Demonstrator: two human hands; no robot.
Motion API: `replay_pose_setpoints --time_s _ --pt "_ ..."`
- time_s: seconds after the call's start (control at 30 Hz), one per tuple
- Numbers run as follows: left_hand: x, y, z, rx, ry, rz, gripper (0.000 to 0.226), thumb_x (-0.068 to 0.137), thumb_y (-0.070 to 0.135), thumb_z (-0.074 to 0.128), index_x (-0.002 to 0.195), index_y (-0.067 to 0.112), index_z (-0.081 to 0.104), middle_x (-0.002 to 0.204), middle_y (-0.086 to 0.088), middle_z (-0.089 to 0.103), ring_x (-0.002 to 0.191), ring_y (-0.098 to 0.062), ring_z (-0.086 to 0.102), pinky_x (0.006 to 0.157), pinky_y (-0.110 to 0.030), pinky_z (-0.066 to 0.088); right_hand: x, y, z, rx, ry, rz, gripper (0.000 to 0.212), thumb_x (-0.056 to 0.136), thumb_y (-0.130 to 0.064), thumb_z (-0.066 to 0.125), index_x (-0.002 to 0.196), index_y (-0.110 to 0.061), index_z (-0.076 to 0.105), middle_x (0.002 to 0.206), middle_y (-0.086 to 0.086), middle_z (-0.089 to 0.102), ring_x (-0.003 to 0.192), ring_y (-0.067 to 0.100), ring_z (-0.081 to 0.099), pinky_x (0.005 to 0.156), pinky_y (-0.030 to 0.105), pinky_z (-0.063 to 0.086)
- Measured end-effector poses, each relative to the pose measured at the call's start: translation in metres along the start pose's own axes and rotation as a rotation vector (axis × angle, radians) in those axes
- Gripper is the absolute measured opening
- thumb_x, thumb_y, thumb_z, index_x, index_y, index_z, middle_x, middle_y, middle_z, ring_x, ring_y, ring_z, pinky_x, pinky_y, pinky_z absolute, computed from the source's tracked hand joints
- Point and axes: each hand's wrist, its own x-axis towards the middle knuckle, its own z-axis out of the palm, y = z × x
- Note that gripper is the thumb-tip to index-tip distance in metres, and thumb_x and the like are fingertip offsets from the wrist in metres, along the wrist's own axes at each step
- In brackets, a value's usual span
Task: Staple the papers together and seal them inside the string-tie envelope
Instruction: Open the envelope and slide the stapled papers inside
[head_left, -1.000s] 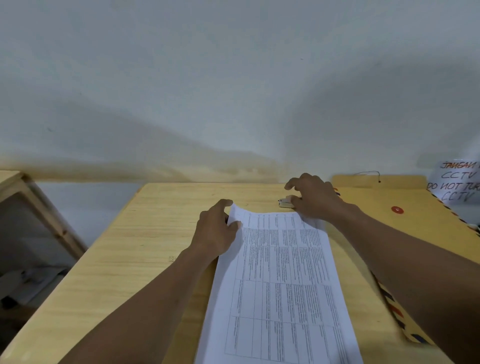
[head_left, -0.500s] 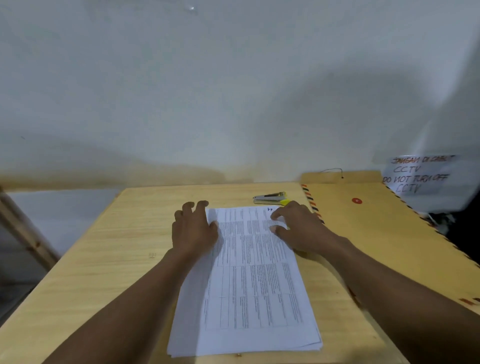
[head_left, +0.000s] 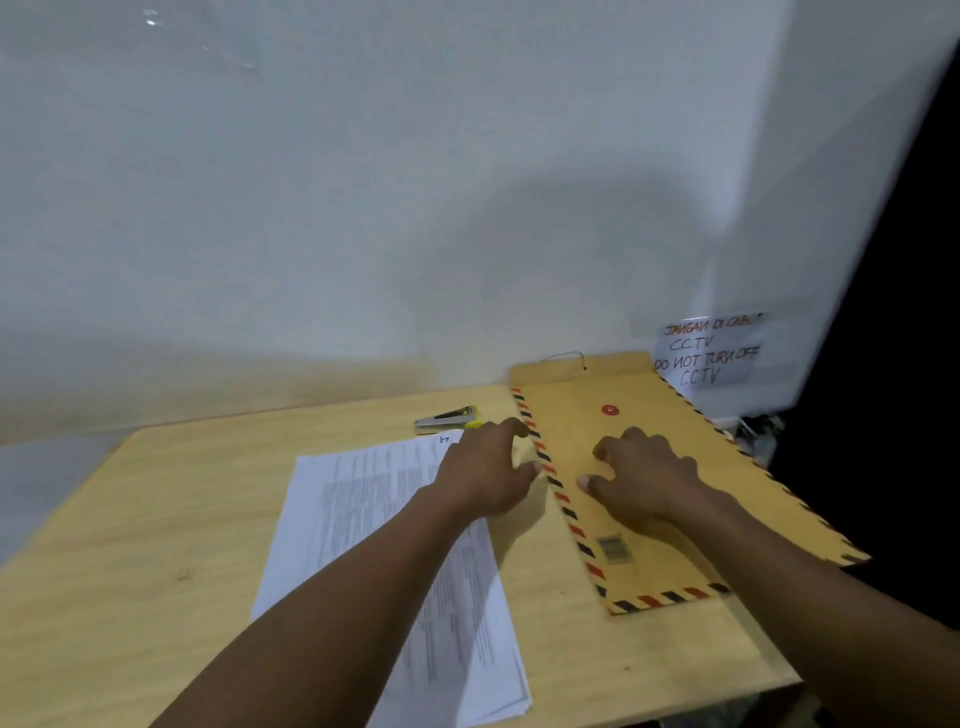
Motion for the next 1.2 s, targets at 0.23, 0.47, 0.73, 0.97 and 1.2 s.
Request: replay_pose_setpoints --time_s 0.23,0.47,0.73,0.97,1.2 --pt "0.018 0.030 0.024 0.020 -0.022 -0.050 0.054 0.088 0.042 0.065 0.138 0.024 0.053 0.137 -0.006 0.058 0.124 -0.027 0.053 0.101 -0.042 0.047 -0.012 0.020 0.004 0.035 0.046 -0.053 0.054 0.088 -0.060 0.051 0.135 -0.034 0.048 0.141 -0.002 0.043 0.132 0.025 0.037 0.100 0.052 0.038" --pt "0.014 0.026 0.028 0.236 0.009 0.081 0.037 0.088 0.048 0.063 0.118 0.028 0.068 0.128 -0.004 0.053 0.121 -0.029 0.043 0.099 -0.043 0.043 -0.009 0.034 -0.008 0.056 -0.060 -0.021 0.056 0.091 -0.057 0.050 0.142 -0.033 0.043 0.144 0.001 0.040 0.136 0.029 0.031 0.103 0.055 0.035" --pt "0.003 0.044 0.024 0.149 -0.049 0.279 0.029 0.091 0.029 0.060 0.117 0.023 0.071 0.109 0.003 0.074 0.099 -0.017 0.066 0.087 -0.036 0.053 0.000 0.057 -0.011 0.040 -0.087 0.086 0.052 0.087 -0.062 0.047 0.124 -0.025 0.050 0.132 0.009 0.045 0.126 0.035 0.037 0.100 0.056 0.043" --pt "-0.006 0.075 0.031 -0.019 -0.293 0.308 0.029 0.090 0.014 0.056 0.110 0.016 0.076 0.107 0.001 0.076 0.092 -0.011 0.067 0.087 -0.034 0.058 0.002 0.060 -0.008 0.060 -0.048 0.040 0.039 0.094 -0.052 0.045 0.124 -0.028 0.052 0.130 0.008 0.045 0.124 0.036 0.038 0.100 0.055 0.042" --pt "0.007 0.052 0.016 0.316 -0.085 0.243 0.034 0.090 0.026 0.057 0.123 0.026 0.067 0.130 -0.001 0.062 0.119 -0.024 0.053 0.096 -0.042 0.047 -0.003 0.062 -0.005 0.166 -0.011 -0.202 0.017 0.088 -0.015 0.055 0.102 -0.023 0.058 0.111 -0.006 0.051 0.098 0.017 0.052 0.085 0.034 0.047"
